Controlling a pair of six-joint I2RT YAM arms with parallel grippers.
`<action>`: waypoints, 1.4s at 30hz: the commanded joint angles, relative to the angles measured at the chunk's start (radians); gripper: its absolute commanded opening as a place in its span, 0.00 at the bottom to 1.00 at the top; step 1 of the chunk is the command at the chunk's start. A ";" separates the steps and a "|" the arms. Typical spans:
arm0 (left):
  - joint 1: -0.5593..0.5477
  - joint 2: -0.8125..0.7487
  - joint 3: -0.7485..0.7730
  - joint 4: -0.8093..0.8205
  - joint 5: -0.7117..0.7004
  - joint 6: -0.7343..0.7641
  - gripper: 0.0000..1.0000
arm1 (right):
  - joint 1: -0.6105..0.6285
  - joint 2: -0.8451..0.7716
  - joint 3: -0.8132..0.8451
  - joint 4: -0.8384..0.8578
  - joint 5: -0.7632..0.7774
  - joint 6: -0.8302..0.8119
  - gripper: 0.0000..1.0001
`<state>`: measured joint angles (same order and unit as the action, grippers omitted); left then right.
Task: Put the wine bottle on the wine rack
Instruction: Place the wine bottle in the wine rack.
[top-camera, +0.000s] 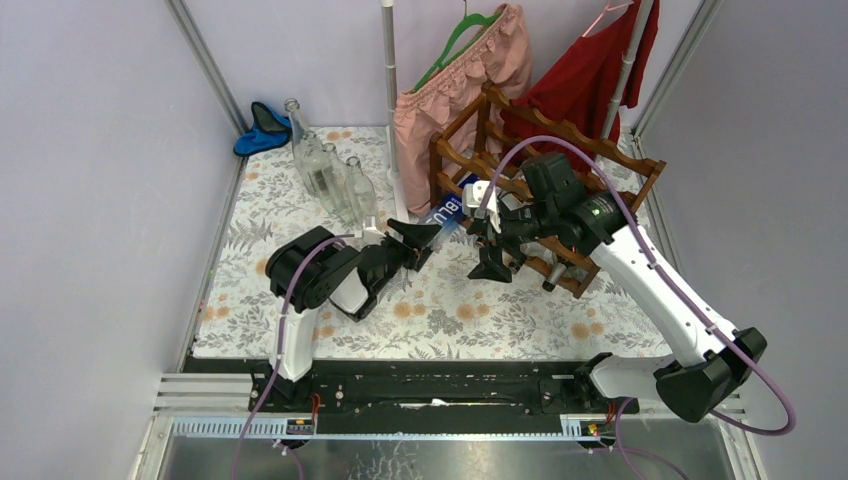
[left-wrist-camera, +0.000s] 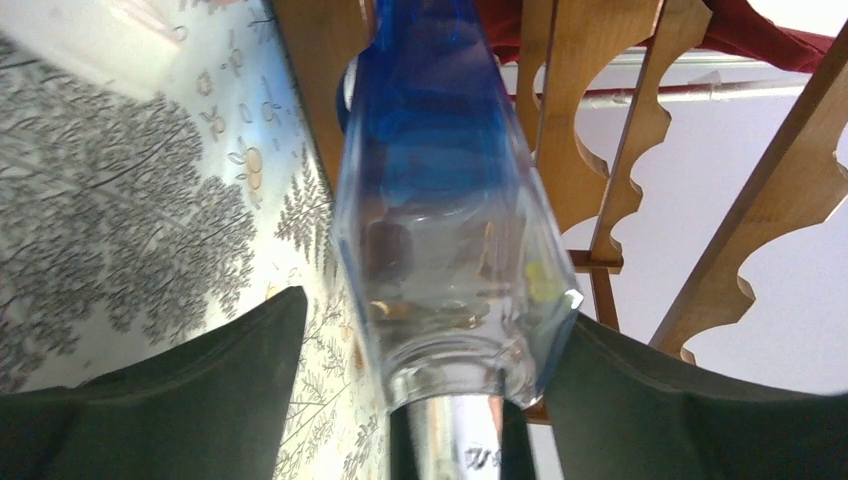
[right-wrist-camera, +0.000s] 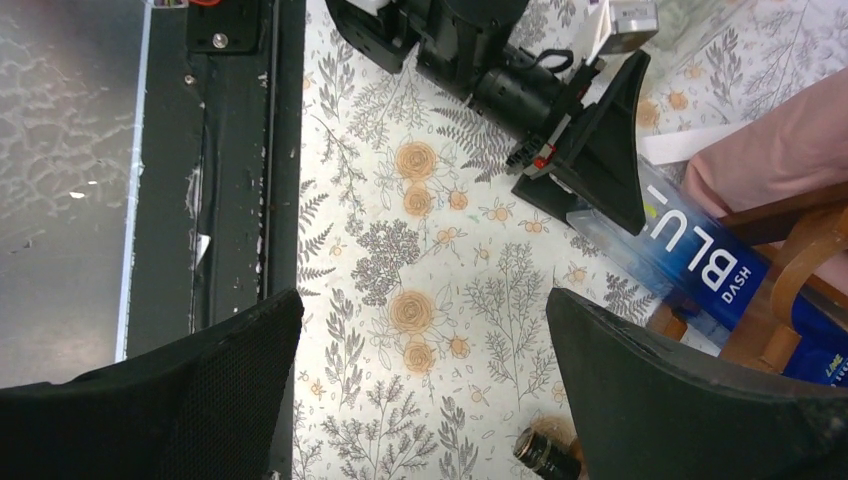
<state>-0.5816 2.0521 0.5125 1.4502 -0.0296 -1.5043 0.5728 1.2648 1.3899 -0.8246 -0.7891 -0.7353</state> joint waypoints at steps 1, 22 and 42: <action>-0.005 -0.048 -0.049 -0.008 -0.042 0.045 0.92 | -0.007 0.012 -0.016 0.023 0.029 -0.059 1.00; -0.006 -0.552 -0.270 -0.366 0.104 0.422 0.99 | -0.007 -0.003 -0.042 -0.016 0.016 -0.110 1.00; -0.032 -0.750 -0.175 -0.575 0.104 1.074 0.88 | -0.007 -0.051 -0.084 0.008 -0.014 -0.089 1.00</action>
<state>-0.5961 1.2812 0.3248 0.7998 0.0402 -0.7643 0.5701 1.2564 1.3083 -0.8291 -0.7792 -0.8227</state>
